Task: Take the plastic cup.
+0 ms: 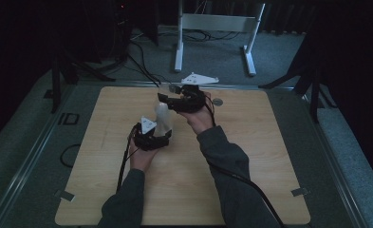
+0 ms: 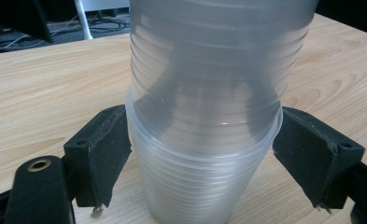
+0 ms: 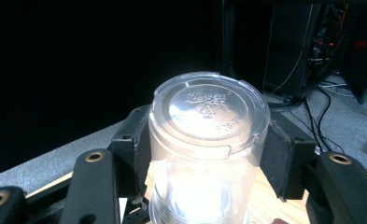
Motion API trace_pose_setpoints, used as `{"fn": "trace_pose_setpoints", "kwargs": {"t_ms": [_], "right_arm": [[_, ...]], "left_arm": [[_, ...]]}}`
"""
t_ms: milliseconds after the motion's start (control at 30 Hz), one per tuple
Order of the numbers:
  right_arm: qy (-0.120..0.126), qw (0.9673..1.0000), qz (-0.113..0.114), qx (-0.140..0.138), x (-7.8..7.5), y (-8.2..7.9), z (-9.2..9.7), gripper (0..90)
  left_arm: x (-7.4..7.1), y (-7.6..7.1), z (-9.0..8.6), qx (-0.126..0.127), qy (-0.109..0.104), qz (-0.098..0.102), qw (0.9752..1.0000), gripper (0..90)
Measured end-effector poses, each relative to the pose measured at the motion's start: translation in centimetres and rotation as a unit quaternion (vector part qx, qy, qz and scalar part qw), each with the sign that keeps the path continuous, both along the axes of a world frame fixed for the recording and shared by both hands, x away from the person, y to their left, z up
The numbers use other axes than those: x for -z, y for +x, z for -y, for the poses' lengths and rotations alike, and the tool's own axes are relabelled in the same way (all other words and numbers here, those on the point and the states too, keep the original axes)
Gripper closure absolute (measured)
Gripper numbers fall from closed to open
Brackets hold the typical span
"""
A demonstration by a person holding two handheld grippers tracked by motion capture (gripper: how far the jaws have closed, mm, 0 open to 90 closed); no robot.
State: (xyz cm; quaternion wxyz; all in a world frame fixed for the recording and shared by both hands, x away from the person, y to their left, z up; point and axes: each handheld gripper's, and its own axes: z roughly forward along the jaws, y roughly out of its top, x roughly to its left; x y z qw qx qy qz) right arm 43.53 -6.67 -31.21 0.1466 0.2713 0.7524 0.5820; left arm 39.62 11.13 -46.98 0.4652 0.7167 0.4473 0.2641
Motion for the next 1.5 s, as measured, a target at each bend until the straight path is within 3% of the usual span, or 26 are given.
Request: {"fn": "trace_pose_setpoints", "kwargs": {"t_ms": [500,967,1500], "right_arm": [[0.003,0.9999,0.01,0.007,-0.9,-0.2,1.1,41.0],[-0.011,0.9993,0.019,0.032,-2.0,-0.5,3.8,41.0],[-0.011,0.9987,0.013,0.048,-1.1,-0.8,6.2,41.0]], "left_arm": [[-0.5,-0.6,-0.2,-0.003,0.005,0.012,0.9999,14.9],[-1.5,-2.0,-0.4,0.003,0.002,0.033,0.9994,14.9],[-2.4,-3.2,-0.6,0.022,-0.006,0.046,0.9987,16.6]]}}
